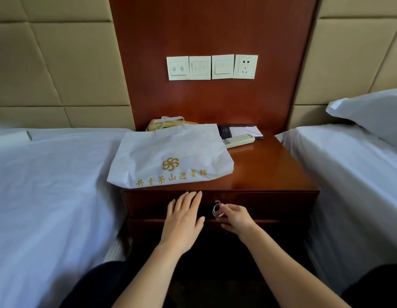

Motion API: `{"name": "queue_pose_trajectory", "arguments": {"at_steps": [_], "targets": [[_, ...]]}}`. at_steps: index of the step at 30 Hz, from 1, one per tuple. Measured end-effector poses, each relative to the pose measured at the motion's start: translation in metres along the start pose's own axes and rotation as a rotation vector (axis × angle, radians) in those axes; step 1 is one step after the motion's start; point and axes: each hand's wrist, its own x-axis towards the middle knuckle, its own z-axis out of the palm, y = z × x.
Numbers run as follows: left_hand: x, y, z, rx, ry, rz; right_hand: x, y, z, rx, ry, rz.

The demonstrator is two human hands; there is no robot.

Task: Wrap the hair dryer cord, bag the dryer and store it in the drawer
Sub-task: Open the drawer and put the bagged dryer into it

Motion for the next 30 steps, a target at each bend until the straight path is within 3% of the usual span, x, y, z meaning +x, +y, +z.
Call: {"name": "queue_pose_trajectory", "arguments": {"at_steps": [7,12,18,22,30], "targets": [[-0.014,-0.009,-0.009,0.097,-0.094,-0.044,-0.027,0.004,-0.009,-0.183,-0.043,-0.038],[-0.024,-0.006,-0.023,-0.010,-0.143,-0.018,-0.071,-0.006,-0.033,-0.733,0.002,-0.296],[-0.054,0.017,-0.051,-0.133,-0.245,-0.002,-0.119,-0.028,-0.057,-1.101,0.197,-0.600],[-0.073,0.024,-0.054,-0.251,-0.281,-0.017,-0.128,-0.014,-0.067,-1.223,-0.002,-0.446],[-0.086,0.021,-0.054,-0.339,-0.413,-0.079,-0.136,-0.008,-0.075,-1.221,-0.153,-0.342]]}}
